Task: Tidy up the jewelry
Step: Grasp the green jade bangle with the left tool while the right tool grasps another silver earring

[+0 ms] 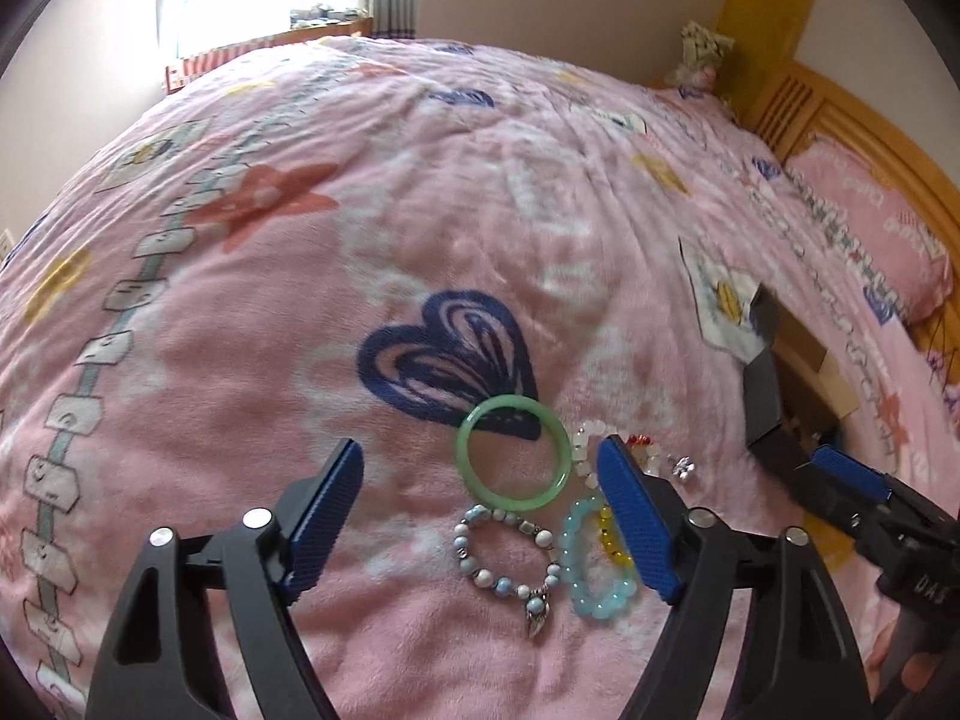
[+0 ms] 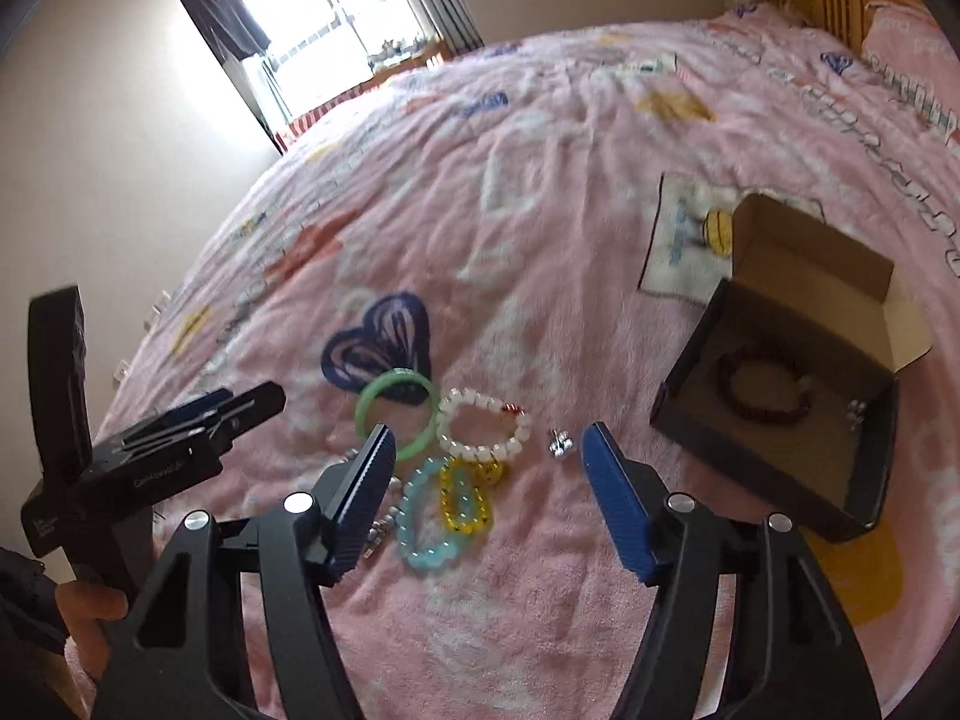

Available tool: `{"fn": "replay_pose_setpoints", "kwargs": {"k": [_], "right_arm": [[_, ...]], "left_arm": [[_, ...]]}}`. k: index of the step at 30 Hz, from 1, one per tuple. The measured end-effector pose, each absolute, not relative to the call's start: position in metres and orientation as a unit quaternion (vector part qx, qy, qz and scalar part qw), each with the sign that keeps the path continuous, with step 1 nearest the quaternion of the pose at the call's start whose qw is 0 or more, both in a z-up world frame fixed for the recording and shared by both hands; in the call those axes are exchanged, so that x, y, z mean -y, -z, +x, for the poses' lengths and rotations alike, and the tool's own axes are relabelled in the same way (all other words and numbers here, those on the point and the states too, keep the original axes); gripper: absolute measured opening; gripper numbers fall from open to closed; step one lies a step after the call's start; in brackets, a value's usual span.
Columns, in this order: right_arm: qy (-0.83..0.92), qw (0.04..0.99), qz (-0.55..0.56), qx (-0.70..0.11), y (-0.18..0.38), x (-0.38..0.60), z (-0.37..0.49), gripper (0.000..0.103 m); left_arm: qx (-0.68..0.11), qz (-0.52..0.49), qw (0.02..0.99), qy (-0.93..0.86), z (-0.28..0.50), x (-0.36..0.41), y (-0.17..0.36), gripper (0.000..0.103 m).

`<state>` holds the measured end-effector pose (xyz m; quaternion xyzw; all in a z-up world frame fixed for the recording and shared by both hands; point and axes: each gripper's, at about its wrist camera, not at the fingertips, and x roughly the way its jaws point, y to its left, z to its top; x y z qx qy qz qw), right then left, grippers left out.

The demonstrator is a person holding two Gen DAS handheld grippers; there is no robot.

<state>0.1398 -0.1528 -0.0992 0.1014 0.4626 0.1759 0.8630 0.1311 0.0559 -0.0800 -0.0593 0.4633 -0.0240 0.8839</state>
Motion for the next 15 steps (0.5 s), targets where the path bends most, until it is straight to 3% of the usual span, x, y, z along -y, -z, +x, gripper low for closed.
{"fn": "replay_pose_setpoints", "kwargs": {"k": [5, 15], "right_arm": [[-0.161, 0.850, 0.100, -0.491, 0.126, 0.156, 0.154, 0.054], [-0.156, 0.830, 0.134, -0.518, 0.173, 0.166, 0.177, 0.046]], "left_arm": [[-0.495, -0.056, 0.867, 0.026, 0.152, -0.052, 0.115, 0.065], [-0.526, -0.075, 0.847, 0.010, 0.180, -0.056, 0.157, 0.065]]}}
